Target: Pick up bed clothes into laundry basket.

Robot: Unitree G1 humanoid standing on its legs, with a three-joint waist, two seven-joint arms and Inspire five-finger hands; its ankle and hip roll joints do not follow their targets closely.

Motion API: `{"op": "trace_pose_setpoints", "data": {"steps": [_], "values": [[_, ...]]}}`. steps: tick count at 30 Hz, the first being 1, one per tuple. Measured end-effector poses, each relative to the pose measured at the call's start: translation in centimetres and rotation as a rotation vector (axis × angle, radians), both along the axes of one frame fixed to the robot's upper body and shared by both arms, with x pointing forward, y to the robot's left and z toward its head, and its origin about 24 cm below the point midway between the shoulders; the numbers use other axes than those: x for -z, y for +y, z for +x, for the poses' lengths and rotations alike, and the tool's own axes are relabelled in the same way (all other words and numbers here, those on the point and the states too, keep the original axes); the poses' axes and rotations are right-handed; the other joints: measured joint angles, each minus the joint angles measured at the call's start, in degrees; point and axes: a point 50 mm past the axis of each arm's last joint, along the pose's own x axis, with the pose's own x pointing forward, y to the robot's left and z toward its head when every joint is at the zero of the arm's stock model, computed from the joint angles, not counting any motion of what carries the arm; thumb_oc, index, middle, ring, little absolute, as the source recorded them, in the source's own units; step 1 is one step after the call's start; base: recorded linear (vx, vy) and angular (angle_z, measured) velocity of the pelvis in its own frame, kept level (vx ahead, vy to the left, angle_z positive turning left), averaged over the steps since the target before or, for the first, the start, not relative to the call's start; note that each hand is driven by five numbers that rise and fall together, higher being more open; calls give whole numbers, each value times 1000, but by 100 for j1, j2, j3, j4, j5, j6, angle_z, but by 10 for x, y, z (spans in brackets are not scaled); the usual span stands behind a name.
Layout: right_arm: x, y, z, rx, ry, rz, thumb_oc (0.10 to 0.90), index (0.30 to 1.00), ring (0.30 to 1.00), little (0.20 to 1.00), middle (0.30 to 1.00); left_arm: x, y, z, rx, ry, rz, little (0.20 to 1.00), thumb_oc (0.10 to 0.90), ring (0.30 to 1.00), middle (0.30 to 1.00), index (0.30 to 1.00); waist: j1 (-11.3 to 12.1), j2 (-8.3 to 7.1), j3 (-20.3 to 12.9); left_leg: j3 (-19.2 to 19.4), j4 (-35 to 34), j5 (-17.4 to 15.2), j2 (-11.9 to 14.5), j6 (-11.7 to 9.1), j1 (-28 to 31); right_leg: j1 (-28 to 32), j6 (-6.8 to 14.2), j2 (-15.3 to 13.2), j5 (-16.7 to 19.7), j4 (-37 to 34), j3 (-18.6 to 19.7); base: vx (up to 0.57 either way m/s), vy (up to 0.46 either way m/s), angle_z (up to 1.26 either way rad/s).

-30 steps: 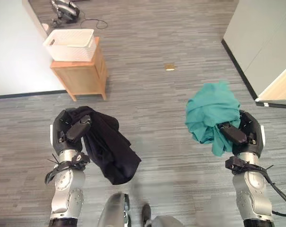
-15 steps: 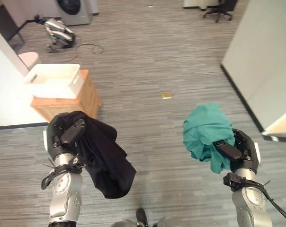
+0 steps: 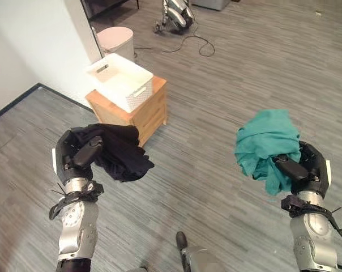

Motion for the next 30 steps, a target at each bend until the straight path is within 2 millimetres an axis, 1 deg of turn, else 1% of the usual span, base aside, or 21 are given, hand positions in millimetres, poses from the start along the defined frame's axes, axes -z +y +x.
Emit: {"op": "trace_pose_setpoints", "data": {"steps": [1, 2, 3, 4, 5, 6, 7, 8, 9, 11, 12, 14, 16, 19, 22, 23, 26, 27, 28, 29, 30], "values": [[-2, 4, -1, -12, -14, -1, 400, 300, 300, 300, 300, 0, 0, -2, 16, -4, 11, 300, 400, 300, 300, 300, 29, -22, 3, 364, 213, -214, -93, 285, -178, -24, 252, 9, -129, -96, -33, -25, -79, 165], [-6, 6, 0, -35, -32, -15, 400, 300, 300, 300, 300, 3, 0, -5, 8, 2, -12, 300, 400, 300, 300, 300, 214, 372, -1, 333, 135, -357, 119, 525, -334, -315, 684, 298, -638, 593, 41, 28, -23, 5], [-8, 7, -2, -41, -39, -22, 400, 300, 300, 300, 300, 1, 1, -5, 7, -6, -6, 300, 400, 300, 300, 300, 237, 420, -46, -53, 13, -396, 76, 407, -364, -633, 441, 255, -840, 1380, 343, 34, -45, 53], [-2, 8, -3, -40, -20, -3, 400, 300, 300, 300, 300, 4, 4, -6, -1, 12, -1, 300, 400, 300, 300, 300, 5, 368, -67, -682, -581, -259, -138, 142, -203, -443, 36, 167, -993, 1223, 277, 28, -47, 71], [2, 8, -5, -32, -7, 8, 400, 300, 300, 300, 300, 7, 4, -8, 2, 24, 1, 300, 400, 300, 300, 300, 19, 373, -82, -826, -816, -209, -230, 59, -150, -373, 144, 167, -916, 1044, 286, -5, -38, 65], [7, 10, -8, -28, 7, 24, 400, 300, 300, 300, 300, 10, 6, -13, -8, 39, 2, 300, 400, 300, 300, 300, 47, 371, -85, -984, -1164, -154, -332, -1, 46, -226, 60, 179, -649, 659, 308, -25, -11, -6], [10, 10, -10, -27, 18, 26, 400, 300, 300, 300, 300, 12, 8, -14, -13, 45, 3, 300, 400, 300, 300, 300, 95, 376, -86, -979, -1256, -123, -371, -60, 127, -160, -97, 193, -466, 469, 293, -32, -10, -15], [12, 10, -10, -31, 34, 29, 400, 300, 300, 300, 300, 13, 10, -16, -22, 51, 2, 300, 400, 300, 300, 300, 143, 371, -82, -990, -1382, -120, -429, -65, 244, -64, -159, 235, -320, 212, 298, -28, 9, -8], [14, 13, -9, -41, 46, 32, 400, 300, 300, 300, 300, 16, 11, -18, -27, 61, 2, 300, 400, 300, 300, 300, 144, 362, -75, -1004, -1555, -113, -468, -59, 388, 65, -163, 286, -244, 20, 298, 0, 0, 0], [16, 18, -7, -64, 53, 39, 400, 300, 300, 300, 300, 25, 14, -26, -38, 98, 2, 300, 400, 300, 300, 300, 152, 306, -44, -1002, -1877, -62, -640, 16, 693, 347, -189, 323, -216, -173, 300, 0, 0, 0], [17, 19, -7, -78, 55, 39, 400, 300, 300, 300, 300, 30, 16, -31, -47, 123, 1, 300, 400, 300, 300, 300, 154, 300, -43, -999, -1939, -12, -703, 72, 798, 486, -188, 356, -215, -219, 300, 0, 0, 0], [18, 21, -7, -88, 59, 38, 400, 300, 300, 300, 300, 33, 20, -36, -64, 137, 2, 300, 400, 300, 300, 300, 170, 306, -47, -995, -1912, 76, -731, 187, 842, 597, -188, 448, -216, -270, 297, 0, 0, 0], [18, 21, -7, -88, 62, 33, 400, 300, 300, 300, 300, 32, 23, -36, -77, 135, 3, 300, 400, 300, 300, 300, 231, 308, -48, -1012, -1807, 77, -647, 190, 789, 674, -199, 548, -210, -380, 295, 0, 0, 0], [18, 21, -7, -87, 64, 30, 400, 300, 300, 300, 300, 32, 22, -36, -75, 134, 4, 300, 400, 300, 300, 300, 237, 319, -54, -1141, -1733, 77, -509, 168, 798, 658, -199, 569, -210, -381, 291, -7, -25, 1], [18, 21, -7, -86, 67, 21, 400, 300, 300, 300, 300, 32, 22, -36, -73, 133, 3, 300, 400, 300, 300, 300, 208, 357, -63, -1227, -1703, 228, -325, -36, 872, 649, -198, 570, -211, -362, 285, -16, -63, 1], [18, 21, -7, -87, 67, 19, 400, 300, 300, 300, 300, 30, 21, -34, -70, 124, 3, 300, 400, 300, 300, 300, 211, 396, -62, -1286, -1687, 214, -357, -50, 851, 581, -153, 535, -228, -303, 291, -55, -118, 5], [20, 23, -6, -96, 71, 22, 400, 300, 300, 300, 300, 24, 20, -28, -62, 98, 5, 300, 400, 300, 300, 300, 269, 410, -54, -1312, -1411, 220, -441, -69, 616, 341, 72, 413, -390, 23, 300, -35, -215, 9], [20, 25, -3, -102, 71, 25, 400, 300, 300, 300, 300, 19, 20, -23, -58, 82, 8, 300, 400, 300, 300, 300, 296, 326, -26, -1323, -870, 134, -486, -187, 302, 192, 26, 285, -484, 209, 309, -12, -134, 14], [20, 25, -1, -106, 70, 27, 400, 300, 300, 300, 300, 16, 19, -18, -54, 67, 2, 300, 400, 300, 300, 300, 382, 226, 30, -1282, -269, 201, -587, -293, -7, 178, -82, 141, -503, 251, 276, 14, -193, 11], [21, 25, 1, -115, 74, 26, 400, 300, 300, 300, 300, 15, 18, -16, -47, 58, -16, 300, 400, 300, 300, 300, 460, 151, 77, -1278, 430, 246, -603, -378, -319, 163, -89, -15, -496, 269, 343, 20, -84, 14], [22, 26, 1, -122, 78, 26, 400, 300, 300, 300, 300, 15, 16, -16, -47, 56, -27, 300, 400, 300, 300, 300, 483, 122, 137, -1205, 1401, 340, -481, -423, -759, 360, -198, -82, -424, 176, 278, 165, 24, 9]]}}
